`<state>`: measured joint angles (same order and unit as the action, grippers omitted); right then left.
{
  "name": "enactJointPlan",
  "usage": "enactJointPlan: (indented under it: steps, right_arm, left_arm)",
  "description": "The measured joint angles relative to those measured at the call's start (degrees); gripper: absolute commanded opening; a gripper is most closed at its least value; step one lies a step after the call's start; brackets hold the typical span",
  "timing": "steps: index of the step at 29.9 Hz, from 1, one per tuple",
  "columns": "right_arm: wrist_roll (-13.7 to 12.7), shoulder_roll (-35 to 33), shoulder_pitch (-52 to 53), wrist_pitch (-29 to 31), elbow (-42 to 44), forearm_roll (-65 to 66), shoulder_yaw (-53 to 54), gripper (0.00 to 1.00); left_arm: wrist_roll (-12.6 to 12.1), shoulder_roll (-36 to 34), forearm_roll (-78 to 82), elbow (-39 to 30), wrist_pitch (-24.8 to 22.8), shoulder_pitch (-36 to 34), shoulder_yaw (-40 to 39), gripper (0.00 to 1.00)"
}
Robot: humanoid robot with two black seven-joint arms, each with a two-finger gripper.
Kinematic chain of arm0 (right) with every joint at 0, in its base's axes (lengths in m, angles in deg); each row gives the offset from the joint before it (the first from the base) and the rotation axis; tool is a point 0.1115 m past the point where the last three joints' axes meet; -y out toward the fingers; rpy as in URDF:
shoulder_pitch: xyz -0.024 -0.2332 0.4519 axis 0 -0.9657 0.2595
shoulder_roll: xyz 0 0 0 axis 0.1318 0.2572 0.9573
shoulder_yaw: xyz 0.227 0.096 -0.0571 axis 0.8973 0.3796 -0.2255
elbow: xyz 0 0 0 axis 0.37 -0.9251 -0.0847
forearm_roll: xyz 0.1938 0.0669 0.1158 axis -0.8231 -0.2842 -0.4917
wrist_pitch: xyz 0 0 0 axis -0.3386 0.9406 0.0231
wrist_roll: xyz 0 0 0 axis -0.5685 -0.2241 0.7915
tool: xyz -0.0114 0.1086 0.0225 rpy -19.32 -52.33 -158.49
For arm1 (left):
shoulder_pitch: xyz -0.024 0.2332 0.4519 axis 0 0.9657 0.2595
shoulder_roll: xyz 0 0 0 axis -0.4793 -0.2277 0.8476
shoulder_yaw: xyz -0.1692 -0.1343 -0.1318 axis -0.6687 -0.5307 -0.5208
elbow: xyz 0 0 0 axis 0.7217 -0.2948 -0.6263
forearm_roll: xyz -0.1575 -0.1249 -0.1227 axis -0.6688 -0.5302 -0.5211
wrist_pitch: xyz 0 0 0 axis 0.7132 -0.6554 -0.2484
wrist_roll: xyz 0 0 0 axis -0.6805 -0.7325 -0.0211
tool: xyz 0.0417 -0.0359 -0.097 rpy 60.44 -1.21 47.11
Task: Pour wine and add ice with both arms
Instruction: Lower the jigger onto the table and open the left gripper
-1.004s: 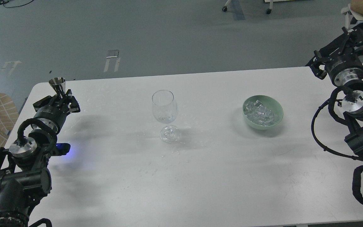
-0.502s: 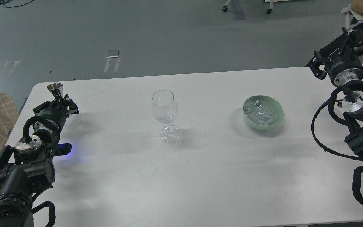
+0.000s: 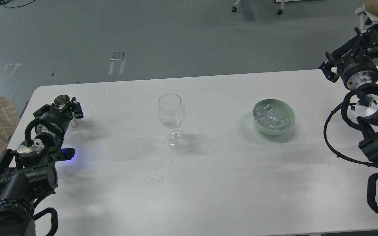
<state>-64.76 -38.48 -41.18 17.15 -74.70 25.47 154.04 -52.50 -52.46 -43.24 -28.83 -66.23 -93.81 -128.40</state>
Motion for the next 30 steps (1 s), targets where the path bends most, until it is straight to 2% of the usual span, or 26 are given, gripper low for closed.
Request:
enactJointPlan:
  steps: [1, 2, 18, 21, 23, 24, 25, 30]
  right_arm:
    - [0.0, 0.0, 0.0, 0.0, -0.1, 0.0, -0.1, 1.0]
    - [0.0, 0.0, 0.0, 0.0, -0.1, 0.0, -0.1, 1.0]
    - [-0.3, -1.3, -2.7, 0.0, -3.6, 0.0, -0.5, 1.0]
    - [-0.4, -1.7, -3.7, 0.0, -4.6, 0.0, -0.5, 1.0]
    - [-0.4, -1.7, -4.0, 0.0, -5.0, 0.0, -0.5, 1.0]
    - [-0.4, -1.8, -4.1, 0.0, -5.1, 0.0, -0.5, 1.0]
    - [-0.4, -1.8, -4.1, 0.0, -5.1, 0.0, -0.5, 1.0]
    - [-0.4, -2.0, -3.5, 0.0, -6.2, 0.1, -0.5, 1.0]
  left_arm:
    - [0.0, -0.1, 0.0, 0.0, 0.0, -0.1, 0.0, 0.59]
    - [-0.1, -0.1, 0.0, 0.0, 0.0, -0.3, 0.0, 0.6]
    - [-0.4, -0.4, 0.5, -0.9, -0.6, -1.0, 0.1, 0.64]
    - [-0.5, -0.2, 0.5, -2.1, -0.5, -1.2, 0.1, 0.75]
    - [-0.5, -0.2, 0.6, -4.1, -0.1, -1.6, 0.2, 0.87]
    - [-0.4, -0.2, 0.6, -5.6, 0.3, -1.8, 0.4, 0.87]
    - [-0.2, -0.4, 0.6, -6.9, 0.8, -1.9, 0.9, 0.94]
    - [-0.6, -2.0, 0.6, -13.4, 3.2, -2.1, 2.8, 0.98]
